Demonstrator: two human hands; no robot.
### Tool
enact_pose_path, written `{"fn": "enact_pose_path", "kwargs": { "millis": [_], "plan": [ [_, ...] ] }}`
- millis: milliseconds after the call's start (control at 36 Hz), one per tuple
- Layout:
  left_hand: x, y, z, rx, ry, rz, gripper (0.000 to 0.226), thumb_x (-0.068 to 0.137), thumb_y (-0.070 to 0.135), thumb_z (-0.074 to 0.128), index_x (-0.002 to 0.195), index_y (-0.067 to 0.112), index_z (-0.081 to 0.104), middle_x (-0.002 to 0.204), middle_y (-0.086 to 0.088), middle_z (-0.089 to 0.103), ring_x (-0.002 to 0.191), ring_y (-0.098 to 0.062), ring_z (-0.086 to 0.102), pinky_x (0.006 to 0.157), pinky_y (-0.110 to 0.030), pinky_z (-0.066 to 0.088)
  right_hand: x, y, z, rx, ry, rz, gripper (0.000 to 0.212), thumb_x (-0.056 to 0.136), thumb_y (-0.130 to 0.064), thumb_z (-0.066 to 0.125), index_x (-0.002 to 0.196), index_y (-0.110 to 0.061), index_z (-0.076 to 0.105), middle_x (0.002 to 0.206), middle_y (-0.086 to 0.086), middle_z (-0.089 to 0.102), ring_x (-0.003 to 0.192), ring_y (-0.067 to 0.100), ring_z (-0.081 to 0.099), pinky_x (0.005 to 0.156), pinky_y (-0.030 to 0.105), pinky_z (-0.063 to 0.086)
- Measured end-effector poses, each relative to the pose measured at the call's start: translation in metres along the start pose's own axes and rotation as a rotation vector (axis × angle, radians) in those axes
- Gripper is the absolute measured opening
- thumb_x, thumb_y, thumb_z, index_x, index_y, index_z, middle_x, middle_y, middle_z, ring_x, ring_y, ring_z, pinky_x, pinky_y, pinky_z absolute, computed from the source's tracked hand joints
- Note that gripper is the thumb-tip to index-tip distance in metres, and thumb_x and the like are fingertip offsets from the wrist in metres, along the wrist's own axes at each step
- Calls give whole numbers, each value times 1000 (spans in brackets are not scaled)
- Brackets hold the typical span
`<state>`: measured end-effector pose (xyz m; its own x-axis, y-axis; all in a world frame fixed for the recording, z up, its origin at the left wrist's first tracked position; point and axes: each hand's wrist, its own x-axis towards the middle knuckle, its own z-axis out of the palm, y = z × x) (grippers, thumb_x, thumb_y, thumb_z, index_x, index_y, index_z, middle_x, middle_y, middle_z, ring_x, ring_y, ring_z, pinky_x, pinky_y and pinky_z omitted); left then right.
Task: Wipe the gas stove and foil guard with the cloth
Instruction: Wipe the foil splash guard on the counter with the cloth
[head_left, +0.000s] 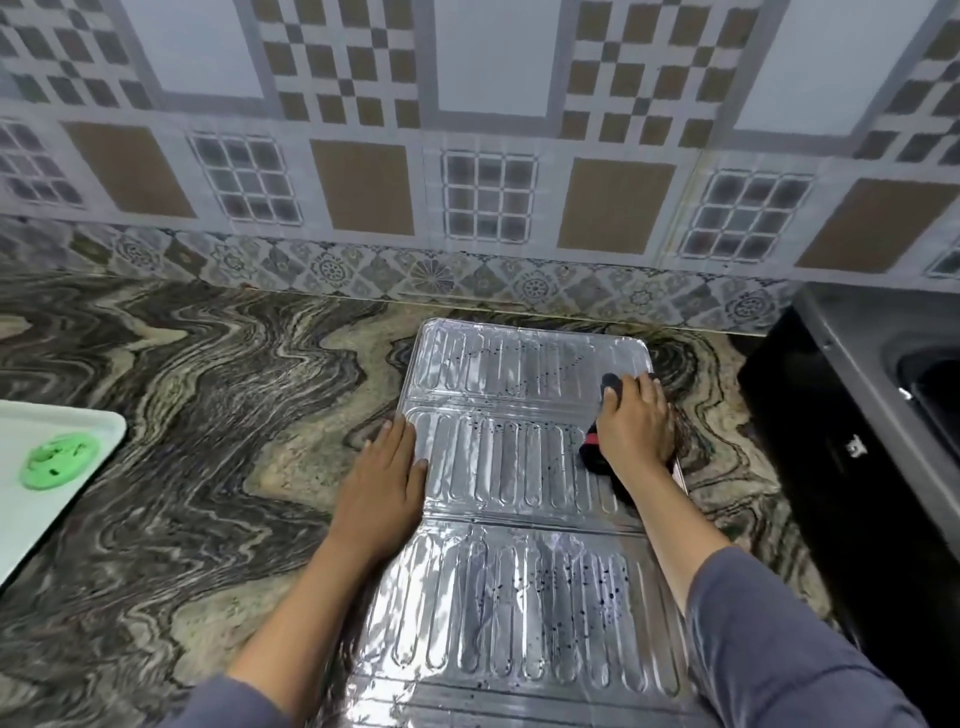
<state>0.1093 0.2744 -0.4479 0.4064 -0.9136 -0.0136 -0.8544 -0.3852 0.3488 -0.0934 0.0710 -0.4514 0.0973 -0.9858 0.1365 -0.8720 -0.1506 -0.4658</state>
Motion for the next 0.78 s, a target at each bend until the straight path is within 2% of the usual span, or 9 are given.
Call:
{"fn": "enact_pose_path", "kwargs": {
  "millis": [194,278,611,778],
  "plan": [
    [1,0,1,25,0,-7,67,89,49,3,149,19,6,158,4,1,146,-8,0,115,-23,-5,31,-18,9,-45,-87,2,56,99,-36,30,146,-6,22,157,11,14,145,26,10,119,38,9],
    [3,-3,4,44,0,-8,79,81,56,-7,149,17,9,158,4,4,146,-8,1,116,-23,-4,41,-27,14,-72,-141,-22,59,99,-38,28,147,-6,16,158,9,10,146,23,6,118,38,7],
    [4,-3,5,43,-10,-15,80,81,58,-11,148,18,4,158,3,1,142,-4,-8,116,-22,-7,51,-70,38,-130,-212,-107,65,98,-40,28,148,-5,8,159,9,4,146,23,2,119,38,5],
    [4,-5,7,58,-14,-10,90,74,62,-24,148,19,2,157,6,-4,140,-2,-12,114,-21,-9,48,-92,48,-143,-248,-161,64,99,-41,26,148,-6,8,159,8,3,146,22,1,119,36,5]
  ]
}}
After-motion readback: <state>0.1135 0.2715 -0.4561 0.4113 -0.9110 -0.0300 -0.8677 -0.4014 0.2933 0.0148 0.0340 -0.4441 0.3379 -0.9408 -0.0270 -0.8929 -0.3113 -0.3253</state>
